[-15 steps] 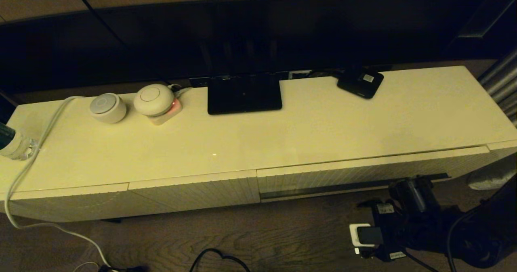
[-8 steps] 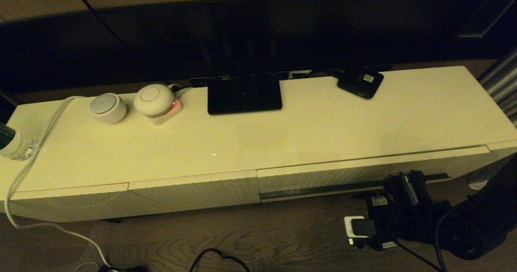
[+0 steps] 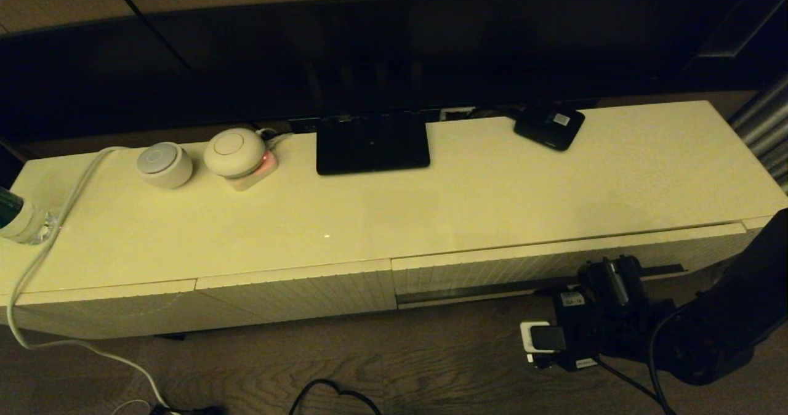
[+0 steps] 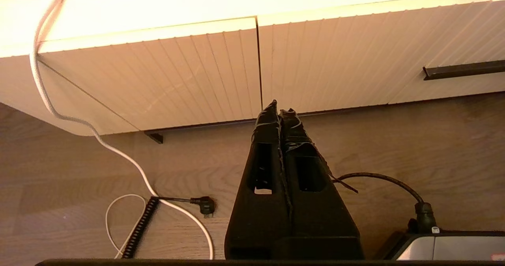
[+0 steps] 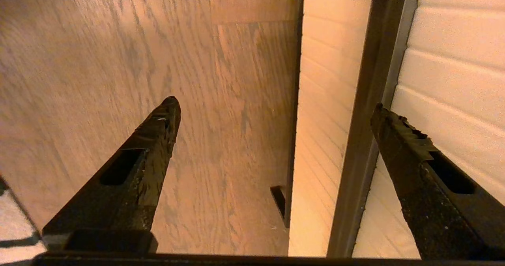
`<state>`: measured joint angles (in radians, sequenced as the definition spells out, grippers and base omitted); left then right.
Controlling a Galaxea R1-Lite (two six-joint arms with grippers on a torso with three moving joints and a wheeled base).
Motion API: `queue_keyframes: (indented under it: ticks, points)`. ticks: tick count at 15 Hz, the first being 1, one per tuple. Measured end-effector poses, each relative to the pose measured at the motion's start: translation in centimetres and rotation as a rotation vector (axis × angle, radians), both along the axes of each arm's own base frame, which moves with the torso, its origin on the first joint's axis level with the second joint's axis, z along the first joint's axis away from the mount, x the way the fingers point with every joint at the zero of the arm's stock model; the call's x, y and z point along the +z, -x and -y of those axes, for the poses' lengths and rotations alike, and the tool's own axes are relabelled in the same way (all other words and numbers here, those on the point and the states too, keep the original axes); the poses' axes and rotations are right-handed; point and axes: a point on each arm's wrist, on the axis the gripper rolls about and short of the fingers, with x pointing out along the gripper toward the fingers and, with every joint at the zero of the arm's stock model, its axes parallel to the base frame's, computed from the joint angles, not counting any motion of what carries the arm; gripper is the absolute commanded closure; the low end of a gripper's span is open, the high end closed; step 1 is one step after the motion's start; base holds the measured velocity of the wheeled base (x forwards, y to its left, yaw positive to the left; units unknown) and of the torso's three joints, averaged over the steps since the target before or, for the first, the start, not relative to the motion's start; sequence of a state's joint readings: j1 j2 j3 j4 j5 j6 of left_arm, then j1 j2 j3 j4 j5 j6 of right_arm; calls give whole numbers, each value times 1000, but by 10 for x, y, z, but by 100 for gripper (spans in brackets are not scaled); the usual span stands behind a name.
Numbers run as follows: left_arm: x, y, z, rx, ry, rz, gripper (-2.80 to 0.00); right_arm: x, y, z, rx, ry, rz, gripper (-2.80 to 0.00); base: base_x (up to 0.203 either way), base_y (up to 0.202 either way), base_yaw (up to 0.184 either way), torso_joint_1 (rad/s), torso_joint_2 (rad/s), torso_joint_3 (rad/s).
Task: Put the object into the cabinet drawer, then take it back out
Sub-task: Open the drawer
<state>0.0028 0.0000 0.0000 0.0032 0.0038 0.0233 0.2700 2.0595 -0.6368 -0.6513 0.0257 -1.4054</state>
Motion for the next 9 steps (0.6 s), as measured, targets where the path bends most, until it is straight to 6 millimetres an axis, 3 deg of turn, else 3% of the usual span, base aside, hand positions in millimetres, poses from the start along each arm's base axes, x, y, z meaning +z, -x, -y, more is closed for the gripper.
queue_keyframes:
  ticks: [9]
  points:
    - [0, 0, 0, 0, 0, 0, 0, -5, -11, 0, -8, -2, 14, -280, 0, 0, 0, 0, 0, 0]
